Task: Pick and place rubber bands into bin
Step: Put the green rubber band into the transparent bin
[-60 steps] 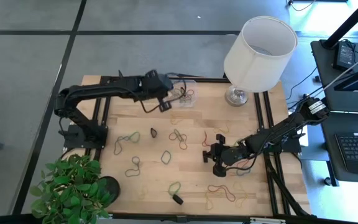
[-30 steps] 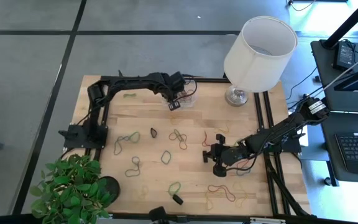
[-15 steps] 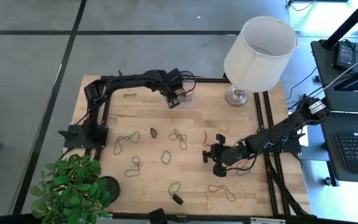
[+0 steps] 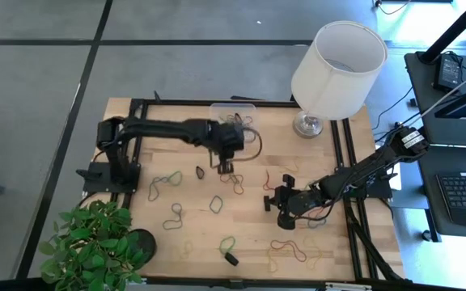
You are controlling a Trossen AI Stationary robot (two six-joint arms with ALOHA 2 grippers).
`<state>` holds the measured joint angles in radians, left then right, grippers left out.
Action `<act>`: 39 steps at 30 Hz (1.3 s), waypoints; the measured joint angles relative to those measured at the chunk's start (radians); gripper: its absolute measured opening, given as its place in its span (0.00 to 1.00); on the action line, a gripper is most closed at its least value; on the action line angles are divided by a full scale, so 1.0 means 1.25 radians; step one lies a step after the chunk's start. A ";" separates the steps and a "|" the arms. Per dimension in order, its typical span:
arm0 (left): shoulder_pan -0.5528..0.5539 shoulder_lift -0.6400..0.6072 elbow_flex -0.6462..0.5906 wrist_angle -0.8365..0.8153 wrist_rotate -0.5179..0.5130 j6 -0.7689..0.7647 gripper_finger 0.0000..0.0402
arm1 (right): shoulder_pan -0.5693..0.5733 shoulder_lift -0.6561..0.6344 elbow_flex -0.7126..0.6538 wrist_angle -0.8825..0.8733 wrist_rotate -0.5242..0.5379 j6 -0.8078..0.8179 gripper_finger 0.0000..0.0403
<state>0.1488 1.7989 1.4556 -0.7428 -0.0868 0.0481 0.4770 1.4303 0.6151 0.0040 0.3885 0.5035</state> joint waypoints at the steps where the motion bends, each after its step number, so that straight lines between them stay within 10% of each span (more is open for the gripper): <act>1: -0.018 -0.014 -0.021 0.012 -0.008 -0.006 0.02 | 0.000 0.000 0.000 -0.001 0.000 0.012 0.04; 19: -0.211 -0.329 -0.545 0.376 -0.097 -0.211 0.00 | -0.002 0.000 0.000 -0.025 0.000 0.095 0.04; 34: -0.257 -0.338 -0.675 0.496 -0.105 -0.181 0.01 | -0.001 0.000 0.001 -0.042 -0.079 0.221 0.01; 39: -0.249 -0.337 -0.691 0.496 -0.104 -0.181 0.00 | -0.001 0.000 0.046 -0.277 -0.134 0.351 0.01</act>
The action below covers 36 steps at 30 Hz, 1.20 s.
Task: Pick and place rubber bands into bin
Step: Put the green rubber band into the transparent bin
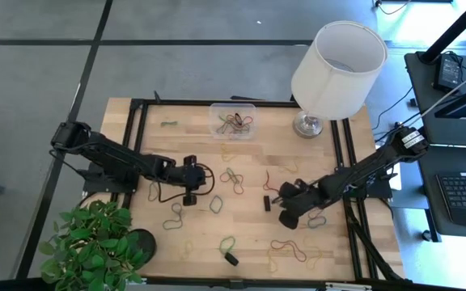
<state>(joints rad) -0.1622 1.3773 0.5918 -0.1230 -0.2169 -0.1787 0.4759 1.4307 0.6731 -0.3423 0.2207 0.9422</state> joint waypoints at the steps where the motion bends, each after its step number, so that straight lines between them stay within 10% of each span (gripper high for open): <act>1: 0.001 0.000 0.000 0.001 0.000 0.000 0.00 | 0.000 0.000 0.014 -0.066 -0.018 0.035 0.01; 12: 0.000 0.000 -0.001 0.020 0.001 0.006 0.01 | 0.027 0.000 0.081 -0.521 -0.074 0.220 0.03; 29: 0.000 0.000 -0.001 0.037 0.001 -0.006 0.01 | -0.086 -0.004 -0.064 -0.276 -0.048 0.180 0.28; 36: 0.000 0.000 -0.001 0.037 0.001 -0.008 0.00 | -0.087 -0.005 -0.074 -0.270 -0.053 0.165 0.21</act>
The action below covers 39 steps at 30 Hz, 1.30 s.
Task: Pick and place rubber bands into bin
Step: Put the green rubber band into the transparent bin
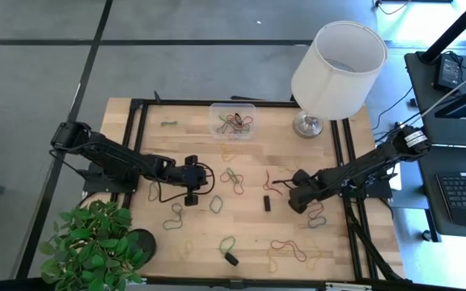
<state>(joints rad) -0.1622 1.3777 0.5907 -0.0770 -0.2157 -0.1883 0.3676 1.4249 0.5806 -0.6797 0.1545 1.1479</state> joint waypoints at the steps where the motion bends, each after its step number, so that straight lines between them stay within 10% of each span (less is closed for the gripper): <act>1: 0.000 0.000 0.000 0.000 0.000 0.000 0.00 | 0.000 0.002 0.004 -0.001 -0.002 -0.009 0.17; 5: 0.000 0.000 0.000 0.000 -0.001 0.007 0.01 | -0.001 0.007 0.037 -0.024 -0.010 -0.043 0.03; 24: 0.073 0.000 0.000 -0.004 0.011 0.152 0.00 | -0.066 0.011 0.449 -0.220 0.135 -0.264 0.00; 39: 0.175 0.000 -0.120 0.166 0.142 0.129 0.00 | -0.357 0.278 0.859 -0.159 0.196 -0.729 0.00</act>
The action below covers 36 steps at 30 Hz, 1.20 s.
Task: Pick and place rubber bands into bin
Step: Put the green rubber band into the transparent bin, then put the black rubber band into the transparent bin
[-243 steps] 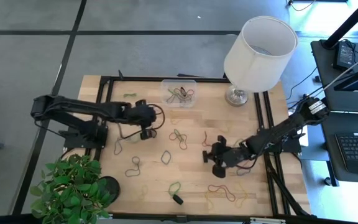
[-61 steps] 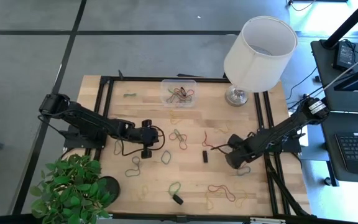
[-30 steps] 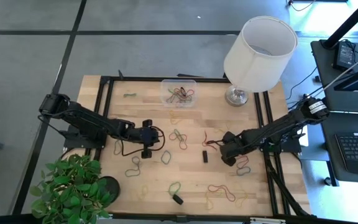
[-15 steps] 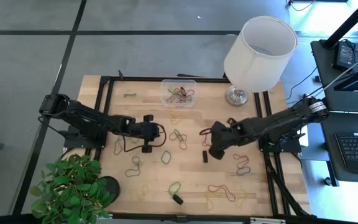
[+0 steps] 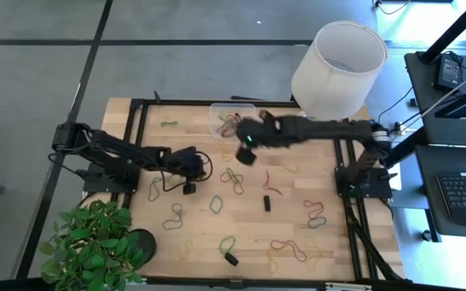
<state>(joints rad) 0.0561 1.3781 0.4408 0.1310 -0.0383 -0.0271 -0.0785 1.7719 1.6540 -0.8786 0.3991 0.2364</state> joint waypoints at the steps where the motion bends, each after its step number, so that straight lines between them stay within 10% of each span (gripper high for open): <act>1: -0.001 0.000 -0.013 0.013 0.003 -0.013 0.00 | -0.023 0.022 0.024 0.014 0.000 -0.025 0.00; 19: -0.045 0.000 -0.047 0.057 0.003 -0.054 0.00 | -0.246 0.315 0.160 0.159 -0.107 -0.109 0.09; 36: -0.047 0.000 -0.047 0.067 0.001 -0.053 0.00 | -0.240 0.280 0.160 0.001 -0.135 -0.087 0.28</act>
<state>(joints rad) -0.0032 1.3777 0.3820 0.2142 -0.0376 -0.0933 -0.3787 2.1217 1.8538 -0.8778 0.2302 0.1273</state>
